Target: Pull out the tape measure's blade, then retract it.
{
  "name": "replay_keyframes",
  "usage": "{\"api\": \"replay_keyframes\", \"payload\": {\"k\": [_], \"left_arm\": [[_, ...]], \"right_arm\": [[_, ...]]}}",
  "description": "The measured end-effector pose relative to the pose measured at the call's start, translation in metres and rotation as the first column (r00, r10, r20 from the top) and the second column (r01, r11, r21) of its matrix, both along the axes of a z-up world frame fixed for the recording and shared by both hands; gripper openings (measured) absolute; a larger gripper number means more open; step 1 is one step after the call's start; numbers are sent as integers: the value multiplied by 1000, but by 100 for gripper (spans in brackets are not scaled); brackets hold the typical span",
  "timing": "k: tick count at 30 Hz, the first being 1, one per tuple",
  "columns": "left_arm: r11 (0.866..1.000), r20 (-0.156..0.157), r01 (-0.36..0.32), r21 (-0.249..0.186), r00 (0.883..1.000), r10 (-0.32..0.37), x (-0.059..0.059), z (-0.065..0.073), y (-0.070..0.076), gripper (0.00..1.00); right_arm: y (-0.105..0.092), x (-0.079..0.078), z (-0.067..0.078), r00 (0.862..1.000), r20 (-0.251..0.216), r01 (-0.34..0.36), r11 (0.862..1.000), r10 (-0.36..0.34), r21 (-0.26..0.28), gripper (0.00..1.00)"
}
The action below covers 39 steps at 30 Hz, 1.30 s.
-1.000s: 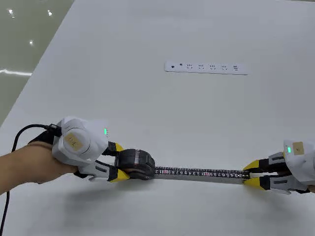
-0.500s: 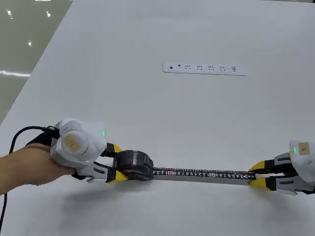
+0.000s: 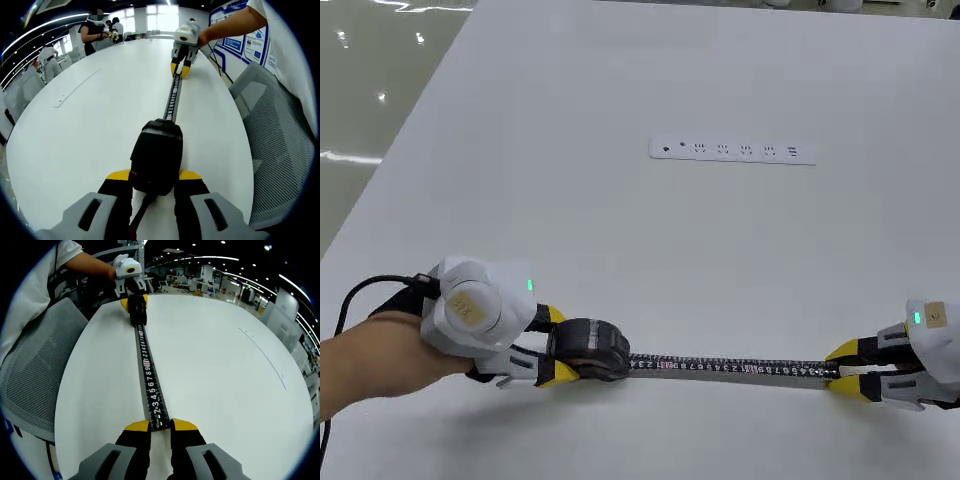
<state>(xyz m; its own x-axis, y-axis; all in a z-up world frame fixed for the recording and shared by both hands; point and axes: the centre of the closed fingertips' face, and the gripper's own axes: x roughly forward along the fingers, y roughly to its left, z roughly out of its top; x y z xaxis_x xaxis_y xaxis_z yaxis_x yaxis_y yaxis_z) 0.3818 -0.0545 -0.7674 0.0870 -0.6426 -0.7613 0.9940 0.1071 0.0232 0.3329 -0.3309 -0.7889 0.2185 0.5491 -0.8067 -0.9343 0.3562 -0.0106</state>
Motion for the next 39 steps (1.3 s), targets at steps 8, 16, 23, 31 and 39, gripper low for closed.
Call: {"api": "replay_keyframes", "payload": {"k": [8, 16, 23, 31, 39], "left_arm": [[1000, 18, -18, 11, 1000, 18, -1, 0, -1, 27], [1000, 41, -26, 3, 999, 26, 1, -1, 0, 28], [999, 0, -46, -16, 999, 46, -4, 1, -1, 39], [994, -11, -95, -49, 995, 94, -1, 5, 0, 42], [975, -20, -191, -115, 982, 190, -1, 15, 8, 48]], "right_arm": [[1, 2, 0, 1000, -9, 25, 999, -25, -21, 13], [0, 2, -1, 1000, -10, 8, 999, -8, -50, 18], [0, 2, -1, 998, -26, 49, 998, -50, -28, 28], [-1, 0, 3, 994, -23, 105, 994, -105, -6, 31], [11, -6, 16, 981, -20, 192, 979, -191, 62, 40]]}}
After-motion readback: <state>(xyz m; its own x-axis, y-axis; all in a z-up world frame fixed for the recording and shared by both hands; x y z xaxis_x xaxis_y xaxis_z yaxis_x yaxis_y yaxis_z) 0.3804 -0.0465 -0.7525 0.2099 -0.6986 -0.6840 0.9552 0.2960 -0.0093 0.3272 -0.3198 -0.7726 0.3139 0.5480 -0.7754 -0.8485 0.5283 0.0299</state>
